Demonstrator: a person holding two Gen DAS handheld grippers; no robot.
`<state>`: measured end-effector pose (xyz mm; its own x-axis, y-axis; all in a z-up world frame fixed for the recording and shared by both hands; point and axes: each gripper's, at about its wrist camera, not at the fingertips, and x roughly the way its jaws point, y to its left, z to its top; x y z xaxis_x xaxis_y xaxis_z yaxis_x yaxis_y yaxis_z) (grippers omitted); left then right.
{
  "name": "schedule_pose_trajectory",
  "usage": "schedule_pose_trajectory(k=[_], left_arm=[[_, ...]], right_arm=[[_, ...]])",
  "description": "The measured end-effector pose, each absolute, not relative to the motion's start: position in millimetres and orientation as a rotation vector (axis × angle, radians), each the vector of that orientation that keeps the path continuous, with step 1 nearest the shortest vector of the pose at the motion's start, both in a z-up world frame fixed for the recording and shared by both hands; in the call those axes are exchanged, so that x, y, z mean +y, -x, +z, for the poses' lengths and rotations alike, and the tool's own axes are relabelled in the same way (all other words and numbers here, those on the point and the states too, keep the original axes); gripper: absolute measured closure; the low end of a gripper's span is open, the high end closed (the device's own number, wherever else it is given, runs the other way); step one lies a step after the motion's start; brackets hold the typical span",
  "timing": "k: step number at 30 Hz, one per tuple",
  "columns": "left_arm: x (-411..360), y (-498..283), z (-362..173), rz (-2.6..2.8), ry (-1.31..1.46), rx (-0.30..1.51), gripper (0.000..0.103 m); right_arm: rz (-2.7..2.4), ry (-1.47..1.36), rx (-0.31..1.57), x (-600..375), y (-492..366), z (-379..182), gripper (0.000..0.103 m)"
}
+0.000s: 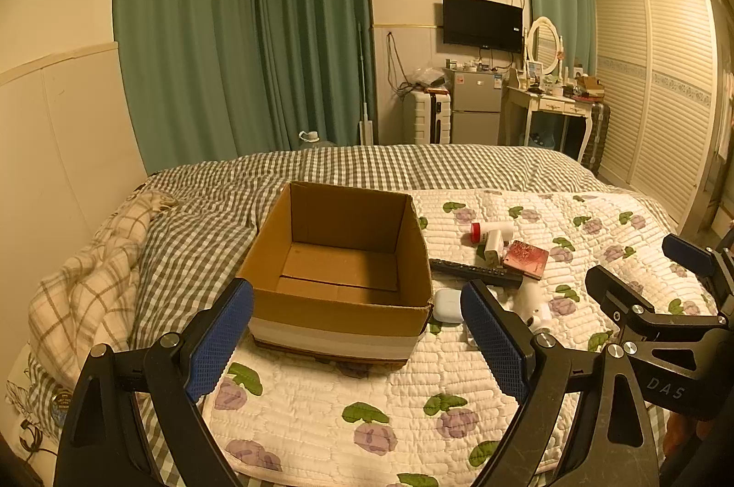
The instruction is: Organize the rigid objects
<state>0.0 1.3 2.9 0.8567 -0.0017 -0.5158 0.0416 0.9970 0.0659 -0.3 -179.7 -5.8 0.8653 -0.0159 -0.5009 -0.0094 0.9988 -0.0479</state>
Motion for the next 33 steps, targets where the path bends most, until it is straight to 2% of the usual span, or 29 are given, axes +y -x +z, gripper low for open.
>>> schedule_pose_trajectory(k=[33], left_arm=[[2.2,0.0,1.9,-0.023,-0.076,0.543,0.009]], right_arm=[[-0.004,0.051,0.531,-179.8,2.0,-9.9,0.000]])
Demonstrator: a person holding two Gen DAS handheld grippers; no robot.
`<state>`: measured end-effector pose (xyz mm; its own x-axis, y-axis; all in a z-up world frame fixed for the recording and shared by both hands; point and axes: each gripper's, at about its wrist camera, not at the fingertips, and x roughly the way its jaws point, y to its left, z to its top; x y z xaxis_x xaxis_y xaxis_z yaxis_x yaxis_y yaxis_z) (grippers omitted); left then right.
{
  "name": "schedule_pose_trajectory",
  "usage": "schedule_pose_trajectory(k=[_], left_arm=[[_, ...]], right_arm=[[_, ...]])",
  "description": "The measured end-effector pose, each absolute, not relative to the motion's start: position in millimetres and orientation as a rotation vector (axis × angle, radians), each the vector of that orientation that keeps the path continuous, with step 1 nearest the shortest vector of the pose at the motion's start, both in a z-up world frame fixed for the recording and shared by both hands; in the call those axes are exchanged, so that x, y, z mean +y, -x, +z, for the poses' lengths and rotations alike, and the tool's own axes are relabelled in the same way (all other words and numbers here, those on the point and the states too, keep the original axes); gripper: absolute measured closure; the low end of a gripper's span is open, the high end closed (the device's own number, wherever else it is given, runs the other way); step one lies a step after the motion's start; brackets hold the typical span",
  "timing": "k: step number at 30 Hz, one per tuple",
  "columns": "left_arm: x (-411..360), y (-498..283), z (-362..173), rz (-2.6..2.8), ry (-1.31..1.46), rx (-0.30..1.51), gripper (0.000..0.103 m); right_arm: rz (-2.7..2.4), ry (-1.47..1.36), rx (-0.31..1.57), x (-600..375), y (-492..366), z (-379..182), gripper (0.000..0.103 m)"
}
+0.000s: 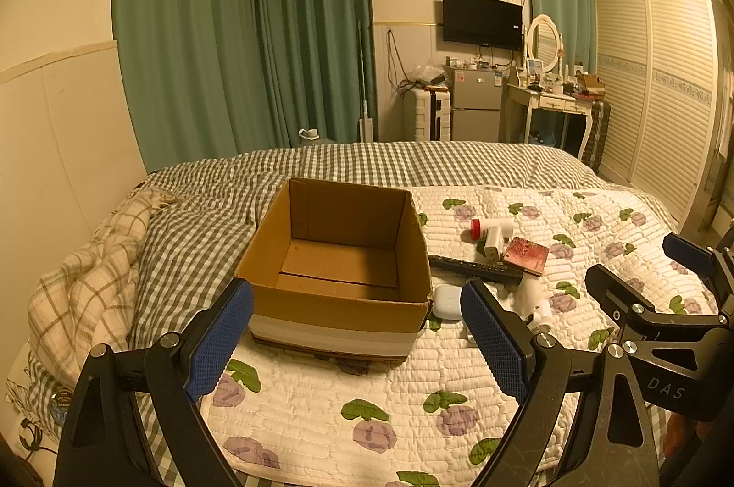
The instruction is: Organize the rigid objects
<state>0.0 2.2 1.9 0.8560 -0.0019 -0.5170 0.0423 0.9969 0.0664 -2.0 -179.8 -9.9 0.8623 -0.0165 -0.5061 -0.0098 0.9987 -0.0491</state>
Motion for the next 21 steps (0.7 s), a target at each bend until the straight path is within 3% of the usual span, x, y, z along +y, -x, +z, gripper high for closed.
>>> schedule_pose_trajectory(k=[21], left_arm=[[2.6,0.2,0.6,-0.025,-0.076,0.544,0.009]], right_arm=[[-0.002,0.052,0.534,-179.6,1.6,-11.8,0.000]])
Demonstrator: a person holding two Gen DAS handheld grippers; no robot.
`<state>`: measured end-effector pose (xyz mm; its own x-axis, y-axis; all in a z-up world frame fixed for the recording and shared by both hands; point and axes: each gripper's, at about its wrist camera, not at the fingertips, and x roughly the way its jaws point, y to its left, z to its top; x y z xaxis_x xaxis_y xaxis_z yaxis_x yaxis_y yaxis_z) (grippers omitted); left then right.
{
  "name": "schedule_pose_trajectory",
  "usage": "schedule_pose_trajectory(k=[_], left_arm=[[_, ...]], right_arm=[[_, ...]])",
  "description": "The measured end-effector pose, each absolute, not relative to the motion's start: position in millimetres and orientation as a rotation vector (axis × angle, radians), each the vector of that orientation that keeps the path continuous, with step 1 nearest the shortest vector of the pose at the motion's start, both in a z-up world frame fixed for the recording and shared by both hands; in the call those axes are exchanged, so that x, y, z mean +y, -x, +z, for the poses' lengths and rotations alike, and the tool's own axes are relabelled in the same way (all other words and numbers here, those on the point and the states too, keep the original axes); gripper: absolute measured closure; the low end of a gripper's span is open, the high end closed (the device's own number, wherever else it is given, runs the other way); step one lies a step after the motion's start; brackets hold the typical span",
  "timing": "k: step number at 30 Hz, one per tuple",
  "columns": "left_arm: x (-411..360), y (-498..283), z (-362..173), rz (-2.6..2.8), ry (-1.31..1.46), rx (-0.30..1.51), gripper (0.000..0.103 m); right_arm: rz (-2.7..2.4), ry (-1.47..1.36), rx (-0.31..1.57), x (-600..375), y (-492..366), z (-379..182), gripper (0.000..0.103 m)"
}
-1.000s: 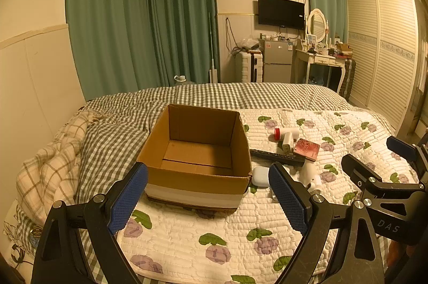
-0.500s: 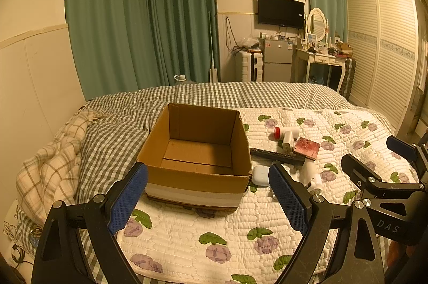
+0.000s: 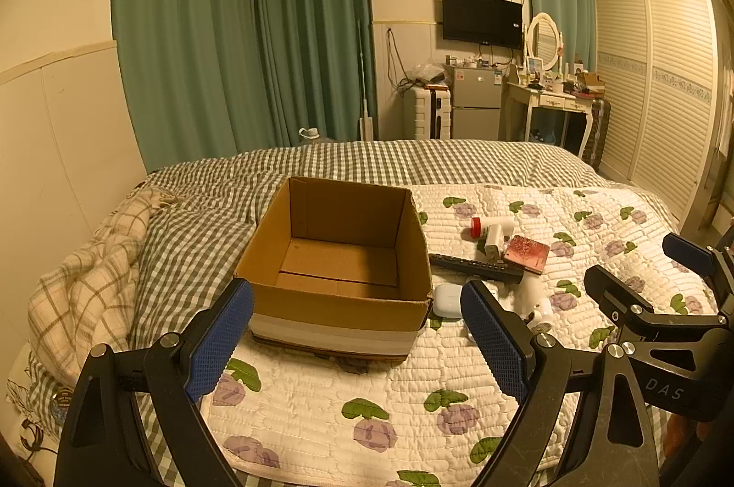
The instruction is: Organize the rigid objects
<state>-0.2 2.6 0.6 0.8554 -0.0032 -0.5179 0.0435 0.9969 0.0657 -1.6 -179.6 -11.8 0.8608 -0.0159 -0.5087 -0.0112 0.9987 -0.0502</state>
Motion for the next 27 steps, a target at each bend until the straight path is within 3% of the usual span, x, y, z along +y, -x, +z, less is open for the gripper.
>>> schedule_pose_trajectory(k=[15,27], left_arm=[[6.5,-2.8,3.2,-0.041,-0.133,0.561,0.009],[73.4,-74.9,-19.8,0.101,-0.195,0.764,0.010]], right_arm=[[-0.002,0.073,0.537,-188.1,5.3,-19.5,0.000],[-0.036,0.150,0.587,-216.8,-31.9,-18.9,0.000]])
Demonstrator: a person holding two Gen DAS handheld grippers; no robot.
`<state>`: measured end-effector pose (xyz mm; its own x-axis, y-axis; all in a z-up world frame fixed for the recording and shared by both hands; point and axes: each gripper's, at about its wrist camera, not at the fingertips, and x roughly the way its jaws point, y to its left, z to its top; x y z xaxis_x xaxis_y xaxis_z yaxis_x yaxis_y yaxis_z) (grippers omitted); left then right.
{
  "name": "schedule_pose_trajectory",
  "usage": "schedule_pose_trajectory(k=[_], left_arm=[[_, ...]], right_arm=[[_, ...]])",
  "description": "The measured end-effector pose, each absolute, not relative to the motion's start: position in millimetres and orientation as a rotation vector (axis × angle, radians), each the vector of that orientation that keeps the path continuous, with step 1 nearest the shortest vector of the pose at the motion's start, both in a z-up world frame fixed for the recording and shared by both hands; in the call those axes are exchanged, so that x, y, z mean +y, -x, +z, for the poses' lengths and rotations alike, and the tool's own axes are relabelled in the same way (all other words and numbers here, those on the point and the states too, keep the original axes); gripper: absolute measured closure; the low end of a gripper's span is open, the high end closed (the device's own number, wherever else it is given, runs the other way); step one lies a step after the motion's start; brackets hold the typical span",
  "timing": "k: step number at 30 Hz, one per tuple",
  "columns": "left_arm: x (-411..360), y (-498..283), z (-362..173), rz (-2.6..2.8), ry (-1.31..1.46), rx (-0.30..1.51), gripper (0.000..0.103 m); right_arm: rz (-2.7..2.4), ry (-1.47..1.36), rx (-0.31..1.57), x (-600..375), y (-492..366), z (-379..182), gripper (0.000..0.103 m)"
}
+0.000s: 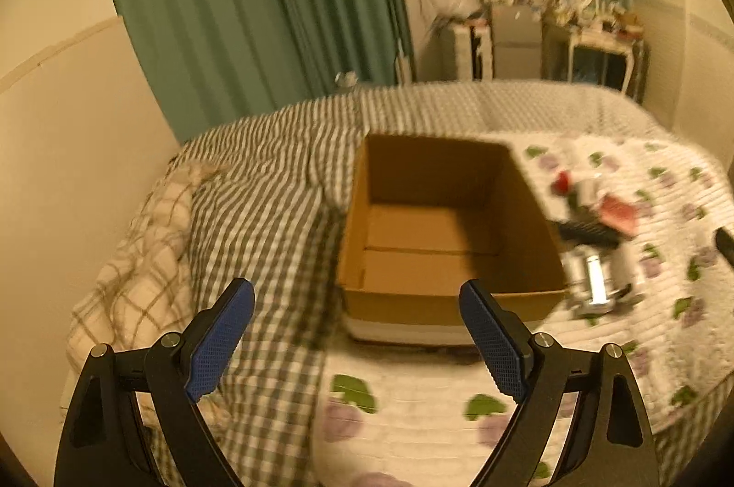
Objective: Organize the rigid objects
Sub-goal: 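Move the right tool to the black remote and close on it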
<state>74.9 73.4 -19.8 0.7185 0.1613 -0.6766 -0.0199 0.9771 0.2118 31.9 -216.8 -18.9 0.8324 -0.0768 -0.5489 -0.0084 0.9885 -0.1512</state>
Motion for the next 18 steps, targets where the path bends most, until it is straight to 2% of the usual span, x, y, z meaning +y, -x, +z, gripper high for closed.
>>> schedule_pose_trajectory(k=[6,8,9,10,11,17,18], left_arm=[[91.2,-117.7,-45.2,0.123,-0.186,0.886,0.011],[92.6,-127.8,-52.9,0.132,-0.191,0.923,0.022],[94.8,-132.8,-57.6,0.125,-0.184,0.948,0.037],[97.4,-138.0,-61.5,0.112,-0.166,0.969,0.046],[99.0,-140.8,-63.4,0.105,-0.152,0.982,0.048],[94.9,-153.2,-72.3,0.072,-0.179,1.031,0.075],[93.7,-154.9,-73.6,0.068,-0.186,1.037,0.083]], right_arm=[[-0.024,0.187,0.643,-225.4,-61.2,-34.6,0.000],[-0.013,0.200,0.658,-225.8,-70.3,-39.4,0.000],[-0.007,0.205,0.665,-225.5,-75.1,-41.9,0.000],[0.000,0.211,0.673,-225.2,-80.1,-45.3,0.000],[0.005,0.216,0.677,-223.6,-85.3,-50.0,0.000],[0.053,0.263,0.719,-225.2,-116.4,-61.8,0.000],[0.068,0.274,0.728,-225.5,-122.2,-63.0,0.000]])
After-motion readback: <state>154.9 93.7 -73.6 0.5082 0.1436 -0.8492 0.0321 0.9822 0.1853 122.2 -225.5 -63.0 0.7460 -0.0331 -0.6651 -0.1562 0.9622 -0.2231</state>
